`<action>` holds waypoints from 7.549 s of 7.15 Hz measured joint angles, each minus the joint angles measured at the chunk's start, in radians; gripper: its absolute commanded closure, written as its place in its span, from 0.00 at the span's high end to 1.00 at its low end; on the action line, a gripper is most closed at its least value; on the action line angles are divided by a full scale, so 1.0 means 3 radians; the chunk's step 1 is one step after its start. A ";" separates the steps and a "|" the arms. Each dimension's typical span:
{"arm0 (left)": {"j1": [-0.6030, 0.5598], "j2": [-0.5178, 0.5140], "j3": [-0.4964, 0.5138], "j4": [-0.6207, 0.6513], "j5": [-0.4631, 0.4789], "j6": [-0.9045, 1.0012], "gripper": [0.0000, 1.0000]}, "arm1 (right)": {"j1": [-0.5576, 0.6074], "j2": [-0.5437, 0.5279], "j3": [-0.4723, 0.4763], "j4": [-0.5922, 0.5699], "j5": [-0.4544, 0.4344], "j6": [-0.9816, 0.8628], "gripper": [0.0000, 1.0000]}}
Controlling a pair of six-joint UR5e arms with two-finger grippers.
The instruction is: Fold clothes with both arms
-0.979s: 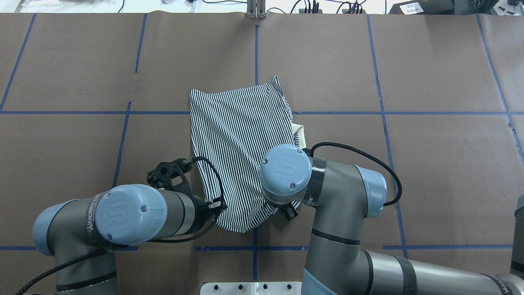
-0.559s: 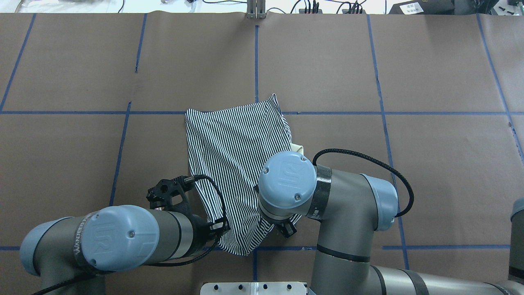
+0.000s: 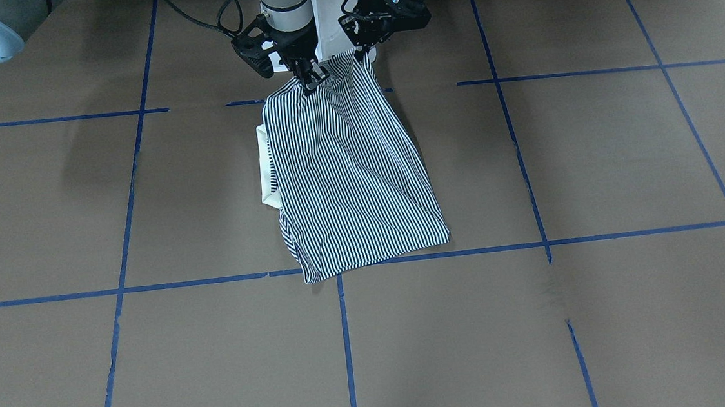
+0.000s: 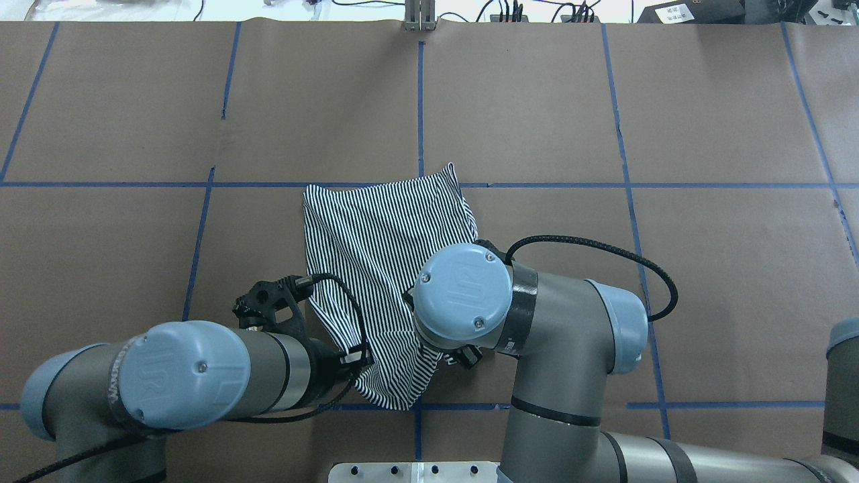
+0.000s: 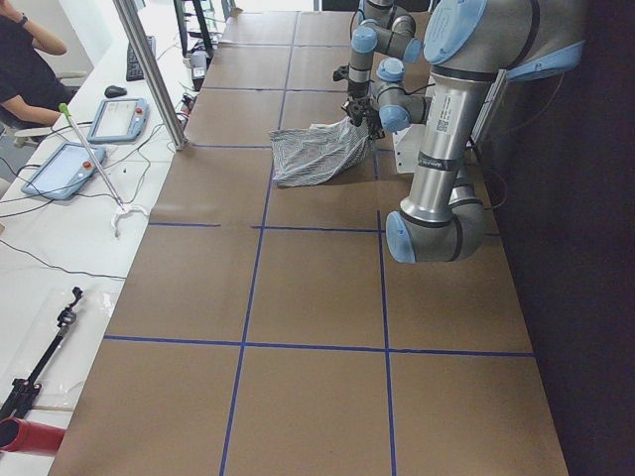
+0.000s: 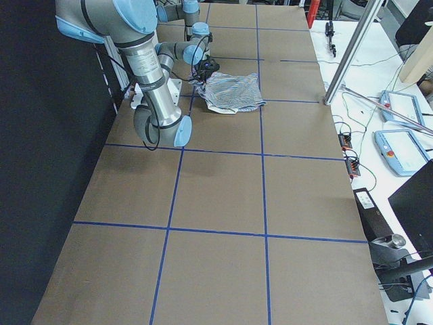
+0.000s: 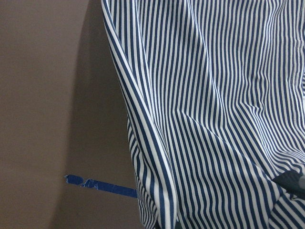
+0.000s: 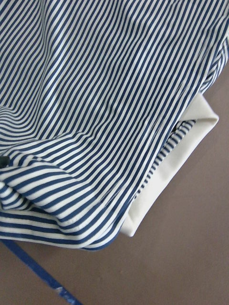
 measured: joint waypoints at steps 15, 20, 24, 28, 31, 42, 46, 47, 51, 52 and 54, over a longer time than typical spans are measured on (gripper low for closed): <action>-0.1781 -0.0447 0.1730 -0.0973 -0.0456 0.0983 1.00 | 0.1350 0.1059 -0.2594 0.1669 0.0113 -0.1798 1.00; -0.1399 -0.0797 0.2333 -0.1122 -0.0202 0.0679 0.66 | 0.1942 0.0998 -0.2430 0.1363 0.0919 -0.2748 1.00; -0.1284 -0.0794 0.2349 -0.1115 -0.0169 0.0767 0.61 | 0.2010 0.0859 -0.2289 0.1386 0.0992 -0.2760 1.00; -0.1214 -0.0769 0.2330 -0.1110 -0.0175 0.0775 0.00 | 0.2013 0.0850 -0.2283 0.1393 0.0993 -0.2757 1.00; -0.1211 -0.0748 0.2324 -0.1103 -0.0177 0.0775 0.00 | 0.2014 0.0848 -0.2283 0.1394 0.0989 -0.2752 1.00; -0.1413 -0.0410 0.2006 -0.0892 -0.0189 0.1247 0.11 | 0.2017 0.0808 -0.2267 0.1406 0.0991 -0.2751 1.00; -0.1529 -0.0406 0.2056 -0.0904 -0.0164 0.1372 1.00 | 0.2016 0.0740 -0.2220 0.1406 0.0988 -0.2757 1.00; -0.1562 -0.0413 0.2071 -0.0907 -0.0147 0.1482 1.00 | 0.1997 0.0731 -0.2216 0.1401 0.0980 -0.2790 1.00; -0.1777 -0.0431 0.2026 -0.0930 -0.0228 0.1983 1.00 | 0.1689 0.0805 -0.2227 0.1387 0.0679 -0.3273 1.00; -0.1853 -0.0421 0.1975 -0.0935 -0.0344 0.2077 1.00 | 0.1598 0.0848 -0.2257 0.1382 0.0618 -0.3260 1.00; -0.1998 -0.0295 0.1773 -0.0939 -0.0561 0.2278 1.00 | 0.1398 0.1054 -0.2544 0.1375 0.0641 -0.2508 1.00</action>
